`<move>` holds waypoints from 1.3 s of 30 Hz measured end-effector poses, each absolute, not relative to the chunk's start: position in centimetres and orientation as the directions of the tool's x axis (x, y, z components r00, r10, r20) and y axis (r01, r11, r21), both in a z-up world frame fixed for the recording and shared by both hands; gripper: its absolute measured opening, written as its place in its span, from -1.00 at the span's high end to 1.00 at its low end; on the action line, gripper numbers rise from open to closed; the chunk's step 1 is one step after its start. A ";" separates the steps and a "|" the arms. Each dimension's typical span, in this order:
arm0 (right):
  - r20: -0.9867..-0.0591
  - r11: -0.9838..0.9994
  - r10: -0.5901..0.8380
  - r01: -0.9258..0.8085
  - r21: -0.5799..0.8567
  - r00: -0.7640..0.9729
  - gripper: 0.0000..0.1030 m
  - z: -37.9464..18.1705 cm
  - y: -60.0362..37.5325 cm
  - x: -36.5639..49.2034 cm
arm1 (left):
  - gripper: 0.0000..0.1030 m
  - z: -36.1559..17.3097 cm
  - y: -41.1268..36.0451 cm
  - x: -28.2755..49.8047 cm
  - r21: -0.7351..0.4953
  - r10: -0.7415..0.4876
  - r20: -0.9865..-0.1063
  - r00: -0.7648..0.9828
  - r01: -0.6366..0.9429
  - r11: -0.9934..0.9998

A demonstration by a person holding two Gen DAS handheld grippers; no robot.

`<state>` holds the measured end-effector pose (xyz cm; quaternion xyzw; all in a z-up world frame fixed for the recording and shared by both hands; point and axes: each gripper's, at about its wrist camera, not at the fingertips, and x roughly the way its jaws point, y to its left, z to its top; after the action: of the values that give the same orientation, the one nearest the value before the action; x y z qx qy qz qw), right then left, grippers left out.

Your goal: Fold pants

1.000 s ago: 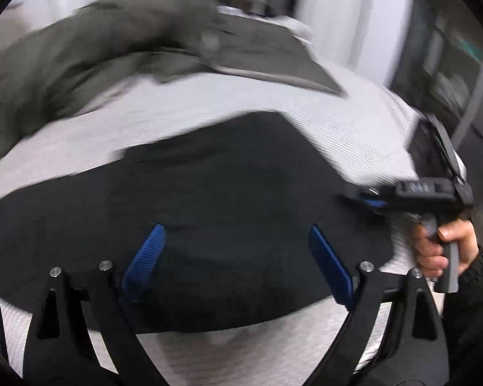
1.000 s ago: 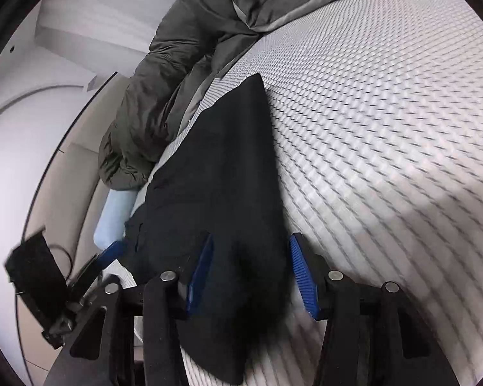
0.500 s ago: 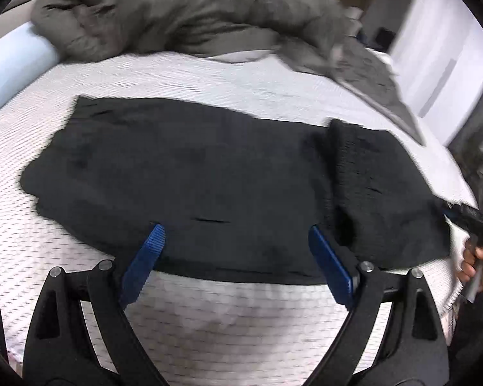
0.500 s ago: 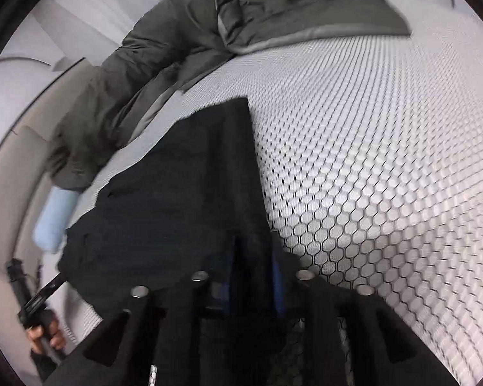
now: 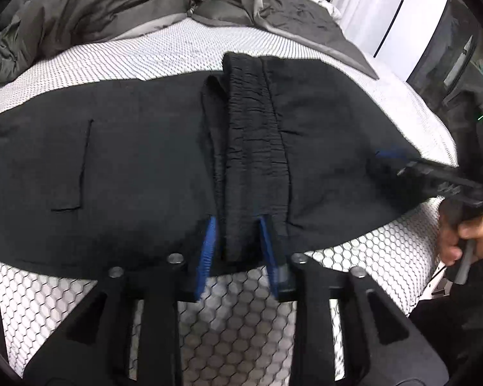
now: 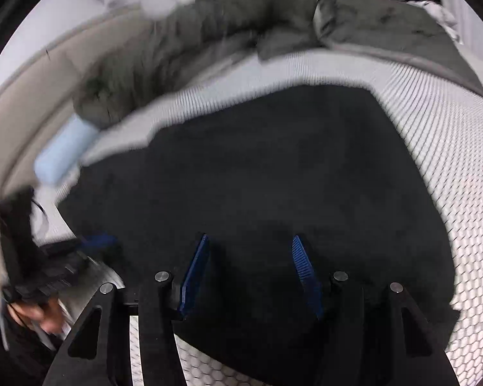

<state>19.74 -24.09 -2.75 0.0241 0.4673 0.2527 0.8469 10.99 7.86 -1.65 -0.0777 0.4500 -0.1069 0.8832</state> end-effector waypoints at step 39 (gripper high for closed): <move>-0.637 0.872 0.488 -0.298 0.389 0.596 -0.16 0.7 -31.9 16.7 | 0.99 4.8 23.3 9.3 -0.515 0.059 -0.535 0.842 -0.381 0.768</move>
<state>16.74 -31.88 0.72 0.1220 0.3906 0.2220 0.8850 9.30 23.34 4.76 -0.3183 0.2530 0.1214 0.9055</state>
